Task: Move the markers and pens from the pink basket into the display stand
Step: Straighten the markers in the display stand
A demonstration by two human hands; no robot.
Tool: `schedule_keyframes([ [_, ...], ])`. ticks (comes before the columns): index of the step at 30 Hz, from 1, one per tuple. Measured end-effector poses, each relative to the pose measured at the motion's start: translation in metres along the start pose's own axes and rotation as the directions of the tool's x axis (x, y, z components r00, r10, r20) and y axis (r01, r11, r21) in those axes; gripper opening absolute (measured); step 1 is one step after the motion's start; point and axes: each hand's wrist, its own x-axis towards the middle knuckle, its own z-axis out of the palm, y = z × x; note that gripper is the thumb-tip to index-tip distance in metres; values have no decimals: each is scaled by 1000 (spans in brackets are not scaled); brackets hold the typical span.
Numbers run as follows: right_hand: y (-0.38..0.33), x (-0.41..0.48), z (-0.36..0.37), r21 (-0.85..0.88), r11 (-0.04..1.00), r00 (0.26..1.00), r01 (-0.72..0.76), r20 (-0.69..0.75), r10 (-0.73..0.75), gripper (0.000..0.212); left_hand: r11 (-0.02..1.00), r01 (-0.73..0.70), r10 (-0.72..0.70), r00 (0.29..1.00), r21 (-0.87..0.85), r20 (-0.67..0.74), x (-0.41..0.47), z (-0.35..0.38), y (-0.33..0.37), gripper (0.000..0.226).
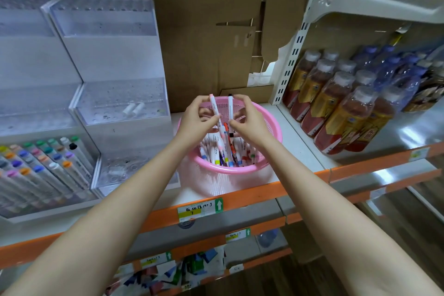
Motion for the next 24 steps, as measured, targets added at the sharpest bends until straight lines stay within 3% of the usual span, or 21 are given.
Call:
schedule_keyframes([
  [5, -20, -14, -2, 14, 991, 991, 133, 7, -133, 67, 991, -120, 120, 993, 52, -8, -8, -2, 4, 56],
  [13, -53, -34, -1, 45, 972, 972, 231, -46, -229, 66, 937, -287, 298, 954, 200, -27, -35, -19, 36, 52],
  [24, -117, -49, 50, 91, 923, 927, 374, -24, -373, 63, 890, -293, 374, 907, 350, -194, -83, -99, 73, 50],
])
